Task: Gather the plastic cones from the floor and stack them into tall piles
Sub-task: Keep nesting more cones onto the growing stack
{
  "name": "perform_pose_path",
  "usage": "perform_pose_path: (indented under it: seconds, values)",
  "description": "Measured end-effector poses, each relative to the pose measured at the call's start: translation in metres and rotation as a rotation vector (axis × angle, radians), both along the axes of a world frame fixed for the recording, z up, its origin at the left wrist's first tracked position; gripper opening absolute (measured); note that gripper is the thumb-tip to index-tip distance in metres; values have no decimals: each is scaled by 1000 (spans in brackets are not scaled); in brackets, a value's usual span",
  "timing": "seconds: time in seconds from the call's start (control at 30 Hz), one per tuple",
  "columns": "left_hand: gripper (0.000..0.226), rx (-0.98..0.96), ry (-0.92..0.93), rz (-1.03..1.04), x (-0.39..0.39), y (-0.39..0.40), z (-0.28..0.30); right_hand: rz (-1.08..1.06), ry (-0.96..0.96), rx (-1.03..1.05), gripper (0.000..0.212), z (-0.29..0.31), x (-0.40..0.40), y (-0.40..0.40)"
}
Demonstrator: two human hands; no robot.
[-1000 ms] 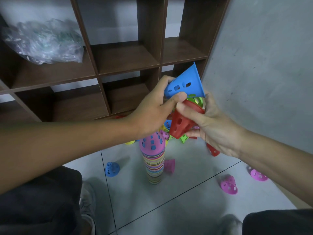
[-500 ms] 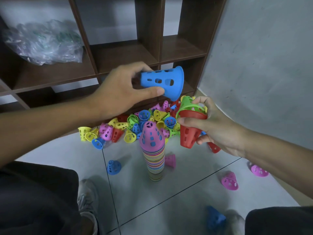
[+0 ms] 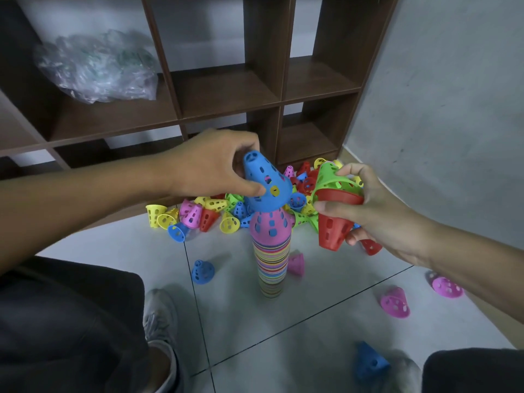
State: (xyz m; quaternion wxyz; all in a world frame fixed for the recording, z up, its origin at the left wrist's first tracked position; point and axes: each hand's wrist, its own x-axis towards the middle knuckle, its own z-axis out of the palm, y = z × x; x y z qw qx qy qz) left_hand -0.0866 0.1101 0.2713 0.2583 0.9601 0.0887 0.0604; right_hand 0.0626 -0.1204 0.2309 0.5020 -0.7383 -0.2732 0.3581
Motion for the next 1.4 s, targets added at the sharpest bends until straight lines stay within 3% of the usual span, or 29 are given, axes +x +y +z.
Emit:
perform_pose_path:
  seconds: [0.27, 0.7, 0.77, 0.97, 1.17, 1.4]
  values:
    - [36, 210, 148, -176, 14, -11, -33, 28, -16, -19, 61, 3, -2, 4]
    - [45, 238, 253, -186, 18, -8, -37, 82, -92, 2, 64, 8, -7, 6]
    - [48, 170, 203, -161, 17, -7, -26, 119, -160, 25, 62, 13, -14, 5]
    - [57, -282, 114, -16, 15, -11, -12, 270, -269, 68, 60, 18, -25, 3]
    - [59, -643, 102, 138, 17, -23, -18, 367, -293, 107, 59, 24, -29, 9]
    - [34, -773, -79, 233, 17, -25, -15, 250, -366, 161, 85, 18, -26, 15]
